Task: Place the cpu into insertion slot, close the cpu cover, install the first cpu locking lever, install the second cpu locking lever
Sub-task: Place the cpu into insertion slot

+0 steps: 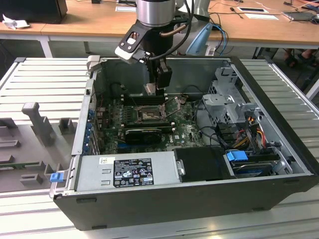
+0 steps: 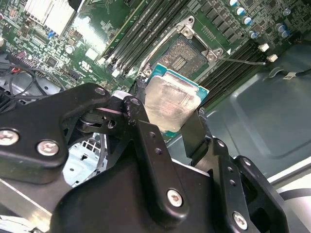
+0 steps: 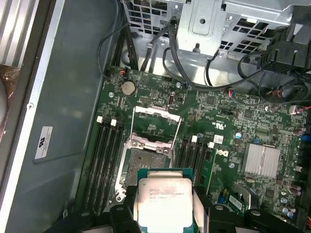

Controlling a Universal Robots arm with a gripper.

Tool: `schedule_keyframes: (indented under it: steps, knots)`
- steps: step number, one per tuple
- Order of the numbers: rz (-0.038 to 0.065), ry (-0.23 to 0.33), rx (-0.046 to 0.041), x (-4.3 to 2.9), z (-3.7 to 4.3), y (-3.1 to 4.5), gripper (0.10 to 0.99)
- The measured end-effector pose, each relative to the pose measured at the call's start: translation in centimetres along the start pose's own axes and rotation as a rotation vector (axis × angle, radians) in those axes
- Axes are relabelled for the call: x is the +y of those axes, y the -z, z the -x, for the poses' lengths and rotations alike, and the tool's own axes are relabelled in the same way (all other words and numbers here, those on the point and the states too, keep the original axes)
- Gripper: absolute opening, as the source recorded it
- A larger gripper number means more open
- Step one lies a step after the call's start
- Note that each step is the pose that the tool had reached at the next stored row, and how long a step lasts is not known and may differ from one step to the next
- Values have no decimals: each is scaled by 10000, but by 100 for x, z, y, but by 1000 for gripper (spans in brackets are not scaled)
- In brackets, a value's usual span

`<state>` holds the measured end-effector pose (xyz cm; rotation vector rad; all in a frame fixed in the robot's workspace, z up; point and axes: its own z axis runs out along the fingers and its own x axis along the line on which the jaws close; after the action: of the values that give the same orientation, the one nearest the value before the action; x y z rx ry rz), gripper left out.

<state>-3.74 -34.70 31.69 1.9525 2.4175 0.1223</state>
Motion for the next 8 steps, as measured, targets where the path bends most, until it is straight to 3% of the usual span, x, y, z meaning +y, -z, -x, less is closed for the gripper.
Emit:
schedule_keyframes:
  steps: [8]
  knots:
    - [4, -161, -13, -4, 1, -51, 537]
